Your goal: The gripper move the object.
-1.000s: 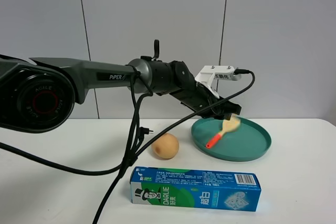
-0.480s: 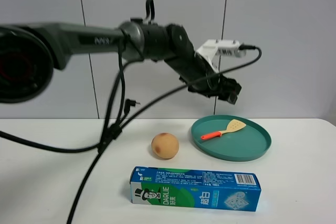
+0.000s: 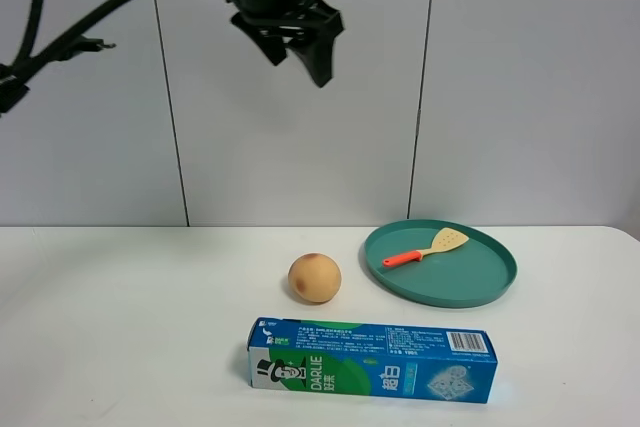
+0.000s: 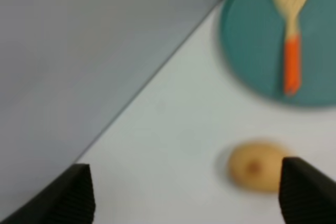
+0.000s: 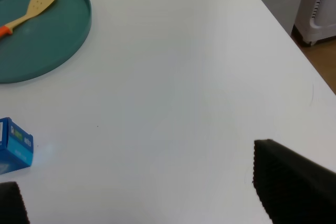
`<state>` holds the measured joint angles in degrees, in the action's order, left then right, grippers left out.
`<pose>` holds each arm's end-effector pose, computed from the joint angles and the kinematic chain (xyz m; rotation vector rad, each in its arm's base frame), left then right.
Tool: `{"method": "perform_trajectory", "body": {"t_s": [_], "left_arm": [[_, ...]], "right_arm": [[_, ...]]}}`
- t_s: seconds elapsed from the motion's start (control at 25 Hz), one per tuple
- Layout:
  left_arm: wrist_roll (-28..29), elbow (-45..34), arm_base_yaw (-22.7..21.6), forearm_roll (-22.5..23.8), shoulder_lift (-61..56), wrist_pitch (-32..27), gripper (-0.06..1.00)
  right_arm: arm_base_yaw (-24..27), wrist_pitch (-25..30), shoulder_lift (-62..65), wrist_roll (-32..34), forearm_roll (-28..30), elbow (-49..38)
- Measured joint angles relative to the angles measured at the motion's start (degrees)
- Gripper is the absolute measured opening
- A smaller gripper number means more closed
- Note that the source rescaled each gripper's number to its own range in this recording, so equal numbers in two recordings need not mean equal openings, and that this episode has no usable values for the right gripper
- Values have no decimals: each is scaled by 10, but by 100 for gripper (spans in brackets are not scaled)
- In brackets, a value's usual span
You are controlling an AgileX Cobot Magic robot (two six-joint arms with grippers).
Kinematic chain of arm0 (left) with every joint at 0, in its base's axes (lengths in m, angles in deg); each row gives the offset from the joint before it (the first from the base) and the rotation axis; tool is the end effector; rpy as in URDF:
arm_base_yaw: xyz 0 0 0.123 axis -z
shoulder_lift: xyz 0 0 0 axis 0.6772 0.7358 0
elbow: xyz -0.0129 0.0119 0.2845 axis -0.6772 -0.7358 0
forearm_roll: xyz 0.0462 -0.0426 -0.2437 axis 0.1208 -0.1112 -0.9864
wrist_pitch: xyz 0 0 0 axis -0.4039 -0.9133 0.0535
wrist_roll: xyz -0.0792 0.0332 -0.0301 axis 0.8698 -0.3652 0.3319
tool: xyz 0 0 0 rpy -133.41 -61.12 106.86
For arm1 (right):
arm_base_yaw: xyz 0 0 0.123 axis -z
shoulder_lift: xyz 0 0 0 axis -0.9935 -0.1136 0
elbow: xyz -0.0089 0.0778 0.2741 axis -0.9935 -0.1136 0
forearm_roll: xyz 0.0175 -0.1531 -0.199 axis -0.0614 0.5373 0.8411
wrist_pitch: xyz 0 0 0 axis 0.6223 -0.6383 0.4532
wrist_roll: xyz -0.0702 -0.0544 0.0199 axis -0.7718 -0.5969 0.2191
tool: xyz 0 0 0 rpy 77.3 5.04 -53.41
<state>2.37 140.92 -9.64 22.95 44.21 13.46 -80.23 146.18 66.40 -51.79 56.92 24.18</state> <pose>0.4048 -0.2560 0.3606 1.0209 2.2152 -0.0416 -0.0047 0.0003 0.2743 0.1548 2.0533 0.0229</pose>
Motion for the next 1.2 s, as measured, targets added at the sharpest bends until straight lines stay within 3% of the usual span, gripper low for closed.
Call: {"method": "perform_trajectory", "body": {"t_s": [0.16,0.32,0.56,0.88,1.04,1.2], "left_arm": [[47,-36,-52,36,-37,-29,94],[81,-117,-102,41,-112,-32,91],[87,-267,-188,42,-262,-33,91],[149,-472,-308,43,-494,-33,91],[170,-565,-351,44,-610,-34,91],[186,-659,-364,44,-727,-34,91]], "right_arm": [[0,0,0,0,0,0],[0,0,0,0,0,0],[0,0,0,0,0,0],[0,0,0,0,0,0],[0,0,0,0,0,0],[0,0,0,0,0,0]]}}
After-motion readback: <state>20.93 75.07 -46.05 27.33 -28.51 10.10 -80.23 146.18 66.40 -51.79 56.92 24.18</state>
